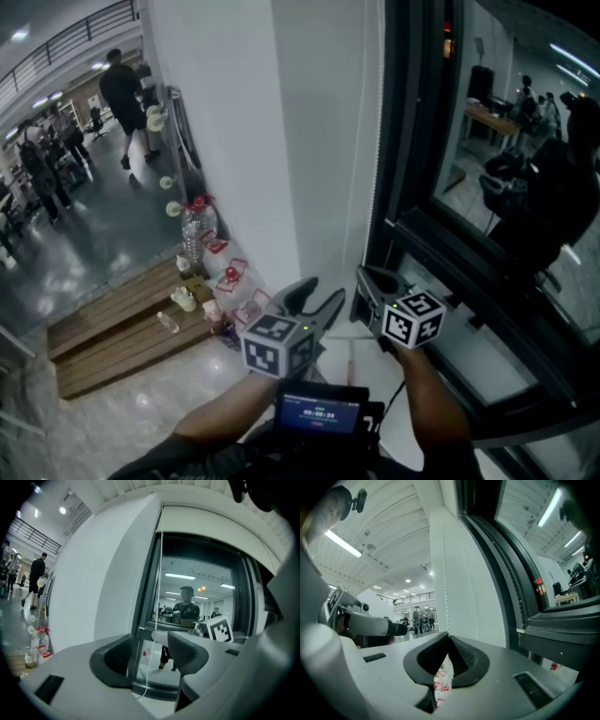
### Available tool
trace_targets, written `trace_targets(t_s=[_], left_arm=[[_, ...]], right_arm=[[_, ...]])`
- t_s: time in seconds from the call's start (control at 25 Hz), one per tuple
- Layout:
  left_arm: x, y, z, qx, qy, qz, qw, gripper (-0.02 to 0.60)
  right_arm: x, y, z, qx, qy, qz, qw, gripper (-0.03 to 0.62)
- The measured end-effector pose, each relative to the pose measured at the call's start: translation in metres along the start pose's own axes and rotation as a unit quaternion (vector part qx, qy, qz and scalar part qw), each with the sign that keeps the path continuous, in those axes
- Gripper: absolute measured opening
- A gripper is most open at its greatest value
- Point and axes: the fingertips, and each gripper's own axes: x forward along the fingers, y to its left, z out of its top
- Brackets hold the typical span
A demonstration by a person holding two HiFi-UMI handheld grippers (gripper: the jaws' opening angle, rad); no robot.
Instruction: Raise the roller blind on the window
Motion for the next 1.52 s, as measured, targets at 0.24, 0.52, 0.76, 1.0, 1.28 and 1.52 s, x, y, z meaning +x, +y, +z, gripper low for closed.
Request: trace_targets(t_s=[0.24,0.52,0.76,1.0,1.28,1.52], left_arm=[[0.039,-0.007,0.051,0.036,-0.050,0.023,0.9978,0.185],[0.071,-0.013,0.076,0.078,-0.059,0.049,0.9940,0.150],[0.078,-0.015,0.074,0.084,-0.059,0.048,0.9935,0.013],[0.081,-0.019,0.074,0.106,-0.066,0.027,0.9919,0.009],[0.086,-0.012,0.073,0.142,-0.088,0.049,0.9848,0.009],[0.088,-0.010,0.068,0.133,-0.101,0.040,0.9850,0.008]], right_arm=[[0.004,0.010,-0.003,-0.002,0.000,0.009,1.000,0.000],[0.001,0.023,-0.003,-0.008,-0.004,0.013,1.000,0.000],[0.003,0.025,-0.002,-0.005,-0.003,0.013,1.000,0.000],[0.002,0.017,-0.003,0.003,-0.008,0.008,1.000,0.002],[0.008,0.014,-0.005,0.007,-0.008,0.008,1.000,0.002],[0.009,0.013,-0.012,0.008,-0.001,0.006,1.000,0.002]])
